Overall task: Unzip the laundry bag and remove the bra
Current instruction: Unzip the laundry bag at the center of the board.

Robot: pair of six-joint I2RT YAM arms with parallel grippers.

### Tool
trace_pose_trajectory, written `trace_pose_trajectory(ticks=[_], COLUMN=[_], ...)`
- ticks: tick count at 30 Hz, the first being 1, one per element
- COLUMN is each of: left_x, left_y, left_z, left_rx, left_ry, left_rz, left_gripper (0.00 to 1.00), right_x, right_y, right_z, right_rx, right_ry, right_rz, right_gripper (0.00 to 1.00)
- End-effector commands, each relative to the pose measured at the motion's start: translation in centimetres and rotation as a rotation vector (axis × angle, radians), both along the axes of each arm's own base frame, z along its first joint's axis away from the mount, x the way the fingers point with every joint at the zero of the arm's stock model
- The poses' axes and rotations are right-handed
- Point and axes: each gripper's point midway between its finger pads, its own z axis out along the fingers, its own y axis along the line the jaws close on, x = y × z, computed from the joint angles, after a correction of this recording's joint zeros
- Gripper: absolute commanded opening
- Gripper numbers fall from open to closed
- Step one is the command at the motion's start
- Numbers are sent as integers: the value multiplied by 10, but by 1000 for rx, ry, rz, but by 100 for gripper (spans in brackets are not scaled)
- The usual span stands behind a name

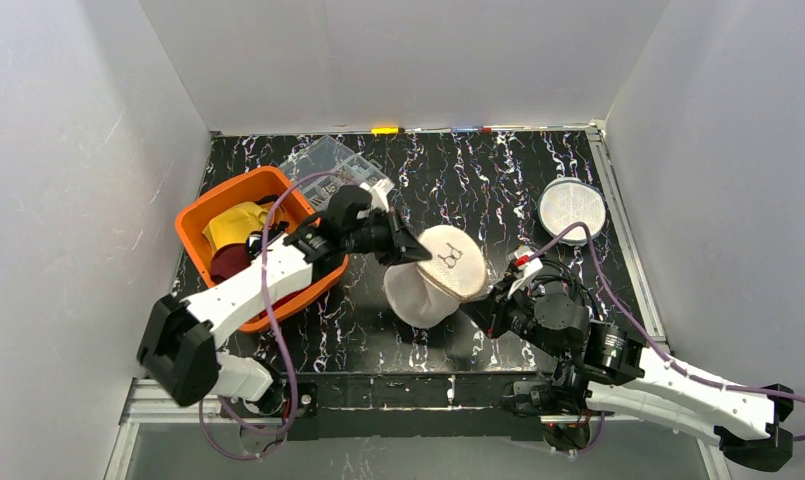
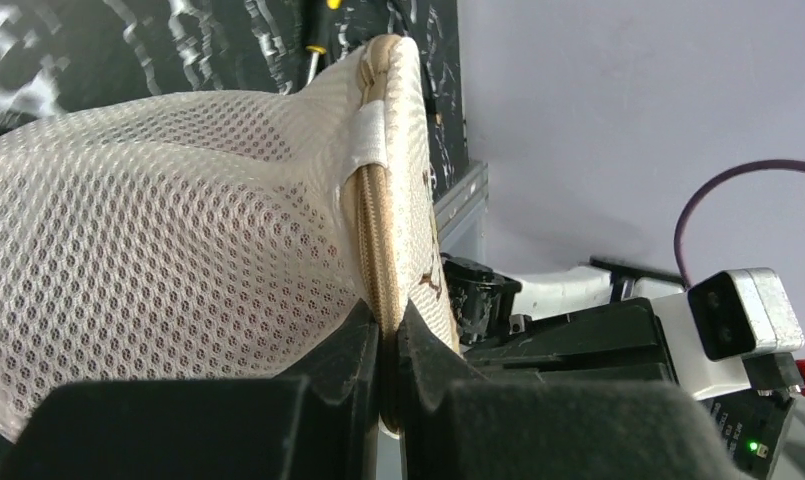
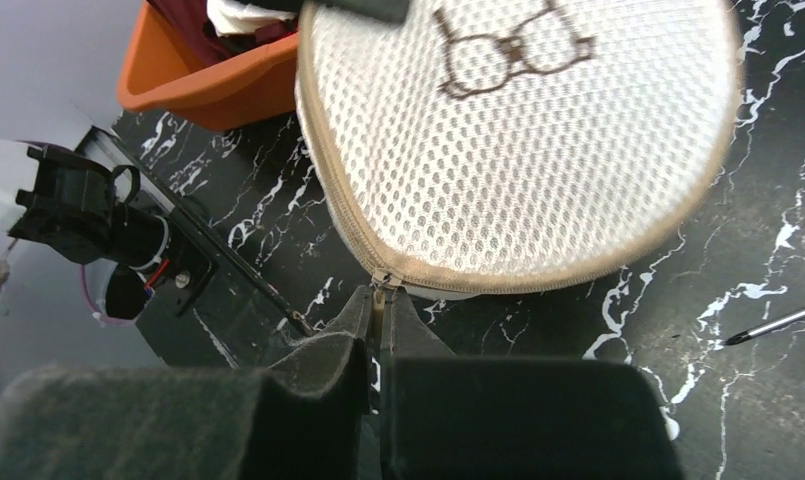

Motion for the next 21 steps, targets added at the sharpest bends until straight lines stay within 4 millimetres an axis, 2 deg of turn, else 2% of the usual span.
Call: trace_pose_trajectory(ticks=[1,5,7,9,11,14,16,21], left_x=[-5,0,2,0,-6,-10,-15,-41], left_y=[-21,-23,-22,-18,-15,-2,5,25], left_z=[17,-22,-33,-39,-44,-44,-38,-30], left_rx=[-39,-18,-32,-29,-17,14,12,61], left_ry=[-68,1,15,53,58,43,33,18], left_rz=[-273,-252,-218,-175,-141,-78,-57,7], left_gripper=[0,0,4,16,36,63,73,85], right_x=[-7,-17,-18,-17,-15,-15,-16,-16], right_y=[1,14,17,17,16,20,23,34], right_z=[9,-3,-12,-21,-30,-31,-29,-22], right_rx=[-40,-14,-13,-9,-6,18,29,60], right_ry=[-45,-9,12,20,26,33,41,54], right_rz=[73,139,141,132,112,112,119,134], right_gripper=[1,1,1,1,1,1,1,1])
